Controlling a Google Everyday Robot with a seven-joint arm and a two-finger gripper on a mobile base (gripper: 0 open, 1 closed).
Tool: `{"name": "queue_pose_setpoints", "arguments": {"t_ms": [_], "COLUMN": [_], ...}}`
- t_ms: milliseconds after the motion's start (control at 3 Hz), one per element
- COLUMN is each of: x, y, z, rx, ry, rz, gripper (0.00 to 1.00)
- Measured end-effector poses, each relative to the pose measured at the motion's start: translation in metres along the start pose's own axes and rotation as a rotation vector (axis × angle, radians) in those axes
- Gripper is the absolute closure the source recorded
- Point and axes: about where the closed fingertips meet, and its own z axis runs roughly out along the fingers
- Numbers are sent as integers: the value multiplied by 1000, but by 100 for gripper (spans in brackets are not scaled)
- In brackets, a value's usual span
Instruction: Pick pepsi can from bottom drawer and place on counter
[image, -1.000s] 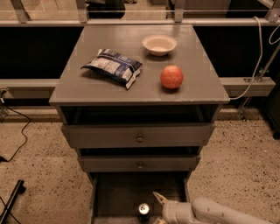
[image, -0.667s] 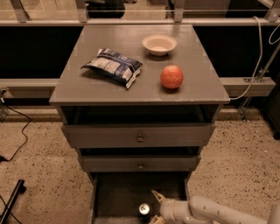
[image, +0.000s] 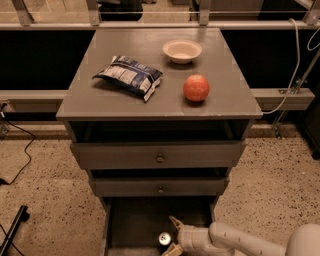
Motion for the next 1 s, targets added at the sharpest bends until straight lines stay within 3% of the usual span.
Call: {"name": "queue_pose_setpoints", "arguments": {"t_ms": [667,1000], "x": [15,18], "y": [-1,6], "z": [19,22], "rx": [-1,21], "ry": [-38,-124], "rz": [34,81], "gripper": [42,65]}}
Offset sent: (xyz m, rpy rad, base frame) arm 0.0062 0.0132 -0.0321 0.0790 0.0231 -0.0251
